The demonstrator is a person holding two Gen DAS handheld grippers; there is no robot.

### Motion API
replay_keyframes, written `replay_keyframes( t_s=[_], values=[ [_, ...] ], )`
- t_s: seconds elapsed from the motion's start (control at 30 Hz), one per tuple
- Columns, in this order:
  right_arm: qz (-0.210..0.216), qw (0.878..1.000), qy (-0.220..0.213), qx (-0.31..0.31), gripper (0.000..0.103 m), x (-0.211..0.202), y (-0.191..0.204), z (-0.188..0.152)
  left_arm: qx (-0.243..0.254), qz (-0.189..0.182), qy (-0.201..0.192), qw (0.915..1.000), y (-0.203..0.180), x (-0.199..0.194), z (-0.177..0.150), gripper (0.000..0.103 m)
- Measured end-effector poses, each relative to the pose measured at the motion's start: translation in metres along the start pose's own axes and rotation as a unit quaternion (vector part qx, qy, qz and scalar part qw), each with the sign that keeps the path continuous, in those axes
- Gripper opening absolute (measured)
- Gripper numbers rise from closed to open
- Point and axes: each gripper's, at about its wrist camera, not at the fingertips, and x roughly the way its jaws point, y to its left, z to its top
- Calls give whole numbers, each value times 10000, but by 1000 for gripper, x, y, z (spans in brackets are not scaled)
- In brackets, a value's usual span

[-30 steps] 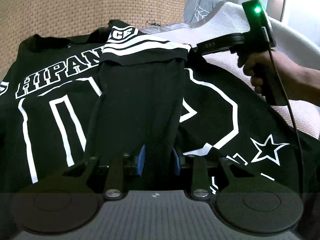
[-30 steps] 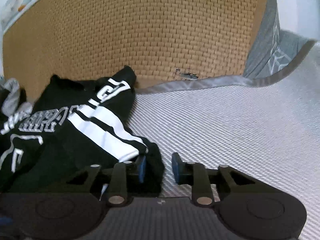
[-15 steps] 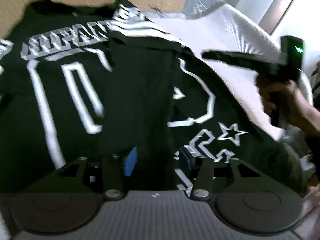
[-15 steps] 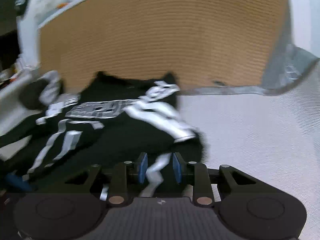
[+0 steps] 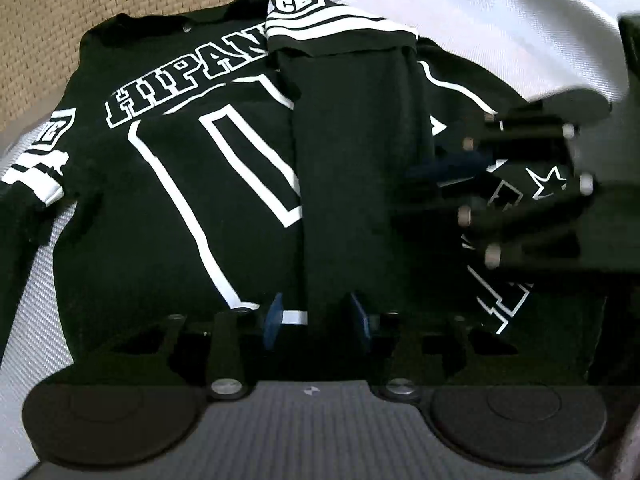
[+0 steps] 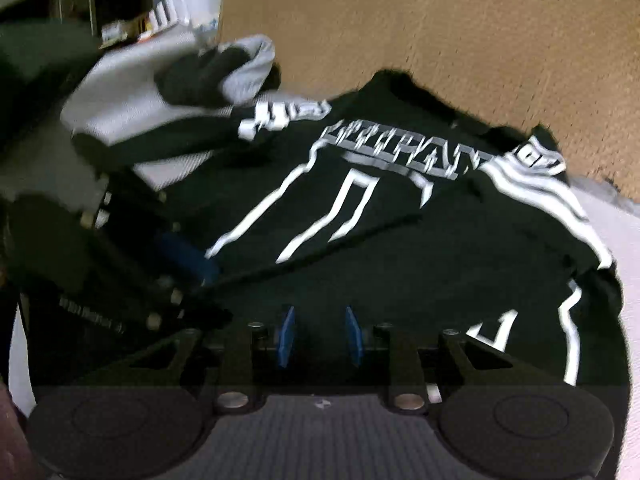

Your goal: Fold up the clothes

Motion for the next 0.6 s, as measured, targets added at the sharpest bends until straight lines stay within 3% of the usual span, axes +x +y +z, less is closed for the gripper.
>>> replay_keyframes(
  t_s=[0.27,0.6],
  values=[
    [-35,9998,173,107,32,-3,19,-26,-246,-7,86,9997,13,-5,-12,34],
    [-184,9995,259,15,33,-16,38,-37,-11,111,478,9988,7,-10,-17,35]
  ],
)
